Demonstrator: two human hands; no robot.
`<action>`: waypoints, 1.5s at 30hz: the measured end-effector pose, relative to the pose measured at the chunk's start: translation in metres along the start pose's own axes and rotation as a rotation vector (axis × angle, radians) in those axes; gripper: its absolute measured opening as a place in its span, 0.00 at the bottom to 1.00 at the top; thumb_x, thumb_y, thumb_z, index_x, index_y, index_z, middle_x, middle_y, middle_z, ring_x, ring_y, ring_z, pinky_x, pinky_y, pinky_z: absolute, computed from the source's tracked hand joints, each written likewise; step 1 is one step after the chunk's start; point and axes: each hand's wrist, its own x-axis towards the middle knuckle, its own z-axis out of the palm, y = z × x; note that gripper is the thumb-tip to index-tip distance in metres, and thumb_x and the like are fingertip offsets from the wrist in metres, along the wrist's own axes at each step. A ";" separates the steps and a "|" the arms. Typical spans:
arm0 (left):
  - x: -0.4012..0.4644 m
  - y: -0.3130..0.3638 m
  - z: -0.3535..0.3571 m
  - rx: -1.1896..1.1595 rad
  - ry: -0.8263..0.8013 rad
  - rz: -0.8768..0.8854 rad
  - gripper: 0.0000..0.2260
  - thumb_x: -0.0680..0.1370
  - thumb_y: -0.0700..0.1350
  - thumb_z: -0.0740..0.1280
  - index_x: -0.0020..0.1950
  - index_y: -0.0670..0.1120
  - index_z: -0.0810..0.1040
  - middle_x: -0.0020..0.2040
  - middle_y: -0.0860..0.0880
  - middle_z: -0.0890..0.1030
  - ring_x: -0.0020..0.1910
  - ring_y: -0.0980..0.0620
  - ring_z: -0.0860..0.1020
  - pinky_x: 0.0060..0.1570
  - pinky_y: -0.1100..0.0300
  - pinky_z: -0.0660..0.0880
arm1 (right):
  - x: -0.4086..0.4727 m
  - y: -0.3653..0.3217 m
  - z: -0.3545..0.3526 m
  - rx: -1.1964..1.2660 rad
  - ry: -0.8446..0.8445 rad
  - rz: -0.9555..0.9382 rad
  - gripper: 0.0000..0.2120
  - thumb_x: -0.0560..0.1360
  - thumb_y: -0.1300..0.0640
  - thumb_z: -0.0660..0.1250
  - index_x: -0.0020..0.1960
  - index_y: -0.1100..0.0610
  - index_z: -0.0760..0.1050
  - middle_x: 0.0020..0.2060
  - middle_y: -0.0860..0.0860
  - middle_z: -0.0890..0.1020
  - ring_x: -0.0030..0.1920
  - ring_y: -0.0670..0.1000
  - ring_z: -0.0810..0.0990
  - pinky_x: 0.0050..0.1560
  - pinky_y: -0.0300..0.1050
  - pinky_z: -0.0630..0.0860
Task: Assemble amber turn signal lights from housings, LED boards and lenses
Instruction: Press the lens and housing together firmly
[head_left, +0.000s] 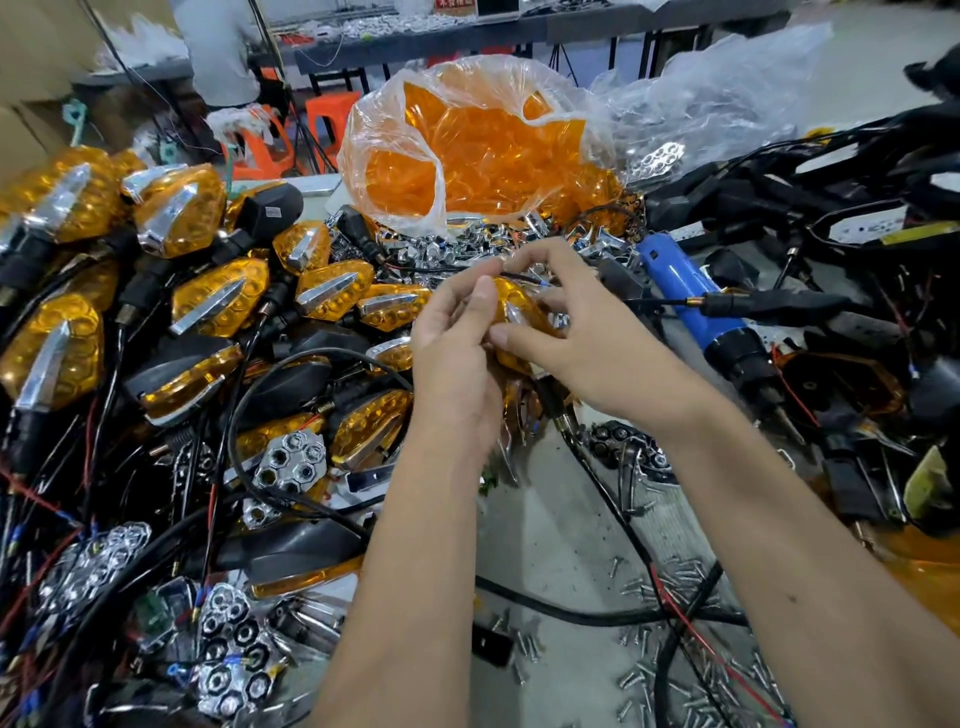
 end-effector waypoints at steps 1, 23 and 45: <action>0.001 0.001 -0.001 -0.037 0.020 0.006 0.08 0.84 0.41 0.65 0.55 0.44 0.84 0.52 0.42 0.83 0.51 0.43 0.81 0.54 0.46 0.80 | 0.000 0.000 0.002 -0.003 0.012 0.057 0.22 0.76 0.43 0.75 0.63 0.45 0.67 0.51 0.47 0.84 0.47 0.46 0.85 0.47 0.45 0.82; 0.005 0.014 -0.018 -0.494 0.075 0.103 0.30 0.85 0.63 0.51 0.29 0.46 0.65 0.28 0.48 0.67 0.29 0.48 0.67 0.34 0.56 0.71 | -0.008 -0.013 0.009 -0.167 -0.137 -0.207 0.20 0.69 0.49 0.82 0.47 0.53 0.72 0.41 0.48 0.81 0.44 0.55 0.81 0.49 0.60 0.78; 0.002 0.019 -0.006 -0.338 -0.108 0.161 0.32 0.87 0.61 0.48 0.29 0.44 0.69 0.30 0.46 0.71 0.31 0.50 0.71 0.37 0.59 0.76 | -0.003 -0.036 0.030 0.214 -0.022 0.348 0.27 0.84 0.38 0.58 0.40 0.60 0.76 0.26 0.54 0.77 0.21 0.48 0.70 0.22 0.38 0.64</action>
